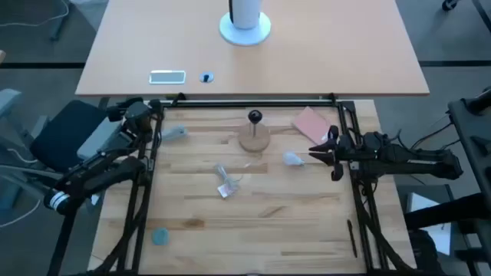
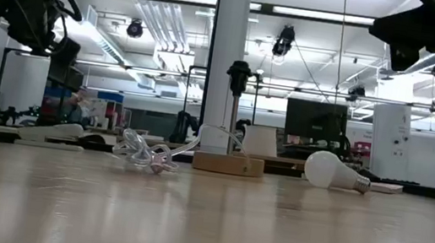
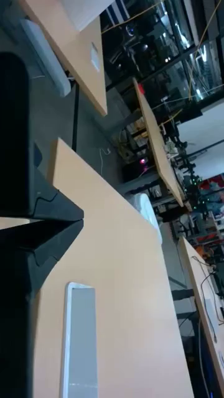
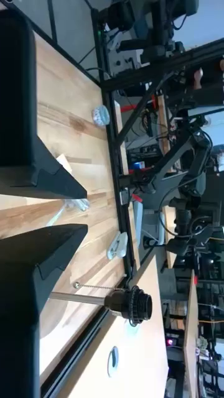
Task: Screw lightbulb
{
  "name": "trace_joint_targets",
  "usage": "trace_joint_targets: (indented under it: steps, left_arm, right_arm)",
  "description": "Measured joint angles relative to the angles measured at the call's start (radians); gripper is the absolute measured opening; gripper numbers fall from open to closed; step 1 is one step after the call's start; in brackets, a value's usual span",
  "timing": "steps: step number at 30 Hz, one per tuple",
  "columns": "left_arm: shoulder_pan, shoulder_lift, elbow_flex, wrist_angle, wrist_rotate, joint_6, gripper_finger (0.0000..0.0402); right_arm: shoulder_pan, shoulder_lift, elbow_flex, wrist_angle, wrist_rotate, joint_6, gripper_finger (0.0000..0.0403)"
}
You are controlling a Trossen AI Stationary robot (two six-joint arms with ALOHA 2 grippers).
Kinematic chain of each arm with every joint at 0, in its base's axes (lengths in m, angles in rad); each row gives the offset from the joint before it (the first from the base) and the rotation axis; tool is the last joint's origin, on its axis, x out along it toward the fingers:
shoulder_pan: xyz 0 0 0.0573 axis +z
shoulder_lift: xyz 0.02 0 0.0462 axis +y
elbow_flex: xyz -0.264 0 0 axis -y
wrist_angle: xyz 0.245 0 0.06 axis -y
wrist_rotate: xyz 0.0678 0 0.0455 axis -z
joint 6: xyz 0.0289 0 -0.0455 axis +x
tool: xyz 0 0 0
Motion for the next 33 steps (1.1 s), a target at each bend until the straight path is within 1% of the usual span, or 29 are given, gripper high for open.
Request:
trace_joint_targets:
  steps: [9,25,28,33]
  left_arm:
    - [0.0,0.0,0.0,0.0,0.0,0.0,0.0]
    - [0.0,0.0,0.0,0.0,0.0,0.0,0.0]
    - [0.0,0.0,0.0,0.0,0.0,0.0,0.0]
    - [0.0,0.0,0.0,0.0,0.0,0.0,0.0]
  right_arm:
    - [0.0,0.0,0.0,0.0,0.0,0.0,0.0048]
    - [0.0,0.0,0.0,0.0,0.0,0.0,0.0073]
    - [0.0,0.0,0.0,0.0,0.0,0.0,0.0073]
    - [0.0,0.0,0.0,0.0,0.0,0.0,0.0062]
